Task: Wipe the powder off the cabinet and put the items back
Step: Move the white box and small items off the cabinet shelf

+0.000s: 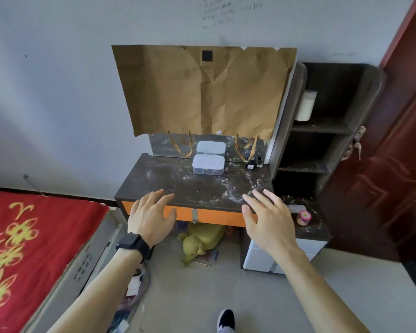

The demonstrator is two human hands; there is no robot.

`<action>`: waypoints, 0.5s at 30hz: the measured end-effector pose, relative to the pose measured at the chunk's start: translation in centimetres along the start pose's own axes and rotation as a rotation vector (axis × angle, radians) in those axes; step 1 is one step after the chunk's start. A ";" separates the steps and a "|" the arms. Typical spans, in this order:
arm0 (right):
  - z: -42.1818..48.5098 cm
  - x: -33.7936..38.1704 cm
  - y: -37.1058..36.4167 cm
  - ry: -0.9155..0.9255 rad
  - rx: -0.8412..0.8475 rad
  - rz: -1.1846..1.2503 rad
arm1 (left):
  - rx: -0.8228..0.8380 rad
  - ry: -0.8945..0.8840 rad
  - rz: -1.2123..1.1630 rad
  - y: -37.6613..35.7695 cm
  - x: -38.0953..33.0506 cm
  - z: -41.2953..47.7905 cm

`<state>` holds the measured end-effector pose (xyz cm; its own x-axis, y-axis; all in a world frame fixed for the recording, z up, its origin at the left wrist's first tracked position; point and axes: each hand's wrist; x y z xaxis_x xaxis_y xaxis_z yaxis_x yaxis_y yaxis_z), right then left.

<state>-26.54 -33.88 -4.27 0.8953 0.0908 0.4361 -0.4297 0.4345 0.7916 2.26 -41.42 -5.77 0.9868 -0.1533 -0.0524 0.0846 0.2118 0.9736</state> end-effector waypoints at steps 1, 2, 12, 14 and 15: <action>1.3 -0.8 -1.3 -0.004 0.010 0.002 | 0.004 0.001 0.002 -0.8 0.1 1.6; 2.7 -1.6 -2.6 -0.009 0.022 0.005 | 0.013 0.002 0.005 -1.6 0.1 3.3; 15.4 -8.8 -13.7 -0.098 0.237 0.006 | 0.165 0.028 0.043 -9.5 0.6 18.1; 17.3 -9.8 -15.7 -0.136 0.339 -0.006 | 0.213 0.038 0.033 -11.3 0.4 20.0; 18.2 -10.3 -16.8 -0.155 0.380 -0.011 | 0.245 0.047 0.024 -12.3 0.3 20.8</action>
<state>-30.65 -58.44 -14.28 0.8842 -0.0604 0.4632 -0.4592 0.0696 0.8856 -1.32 -64.17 -13.12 0.9939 -0.1049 -0.0337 0.0310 -0.0268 0.9992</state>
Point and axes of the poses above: each hand's wrist, its own z-axis towards the middle knuckle, its own y-axis out of the back of the hand, x = y × z, and after that the axes turned 11 degrees about z, right-handed
